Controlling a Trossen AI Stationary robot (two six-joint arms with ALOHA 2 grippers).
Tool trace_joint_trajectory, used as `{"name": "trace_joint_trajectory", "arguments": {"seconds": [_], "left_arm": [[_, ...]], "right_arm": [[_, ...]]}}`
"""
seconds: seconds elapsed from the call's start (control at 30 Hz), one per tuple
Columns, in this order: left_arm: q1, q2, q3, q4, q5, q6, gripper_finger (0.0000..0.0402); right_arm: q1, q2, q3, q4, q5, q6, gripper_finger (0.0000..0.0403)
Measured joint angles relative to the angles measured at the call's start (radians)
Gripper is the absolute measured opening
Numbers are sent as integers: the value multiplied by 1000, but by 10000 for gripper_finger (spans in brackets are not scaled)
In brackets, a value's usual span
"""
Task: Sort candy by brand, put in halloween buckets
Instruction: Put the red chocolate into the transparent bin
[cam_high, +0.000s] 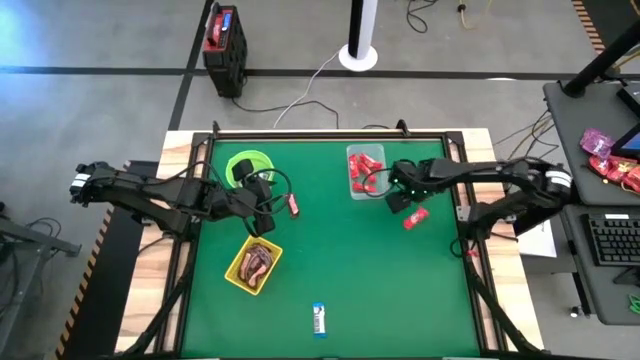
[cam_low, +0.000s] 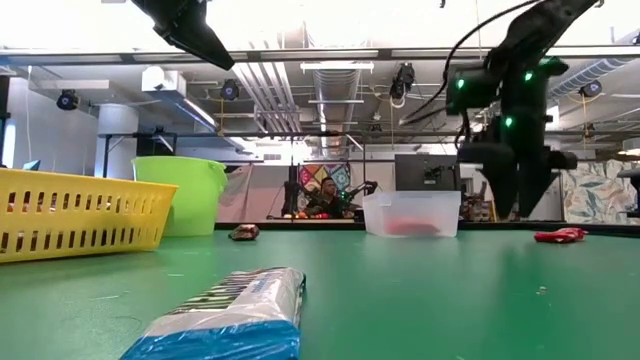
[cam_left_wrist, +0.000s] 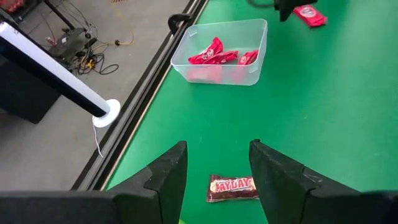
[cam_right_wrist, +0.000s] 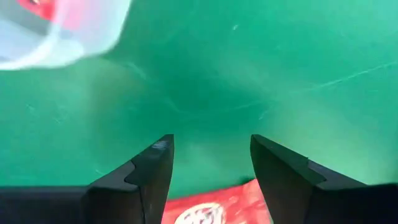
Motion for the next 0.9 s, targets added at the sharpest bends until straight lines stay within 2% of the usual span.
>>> {"name": "trace_joint_trajectory", "arguments": {"seconds": [0.1, 0.3, 0.4, 0.57, 0.73, 0.83, 0.9], "left_arm": [[1, 0, 0, 1, -1, 21, 157], [0, 0, 0, 2, -1, 23, 157], [0, 0, 0, 5, 0, 27, 157], [0, 0, 0, 13, 0, 27, 157], [0, 0, 0, 20, 0, 27, 157], [0, 0, 0, 20, 0, 27, 157], [0, 0, 0, 21, 0, 28, 157]], "right_arm": [[35, -66, 0, -2, 6, 7, 205], [128, -187, 0, -78, -88, -417, 200], [174, -194, 0, -148, -93, -507, 195], [216, -143, 1, -160, -95, -513, 194], [236, -29, 5, -203, -46, -503, 194], [263, 44, 26, -229, -33, -565, 194], [282, 78, 35, -233, 11, -625, 194]]}}
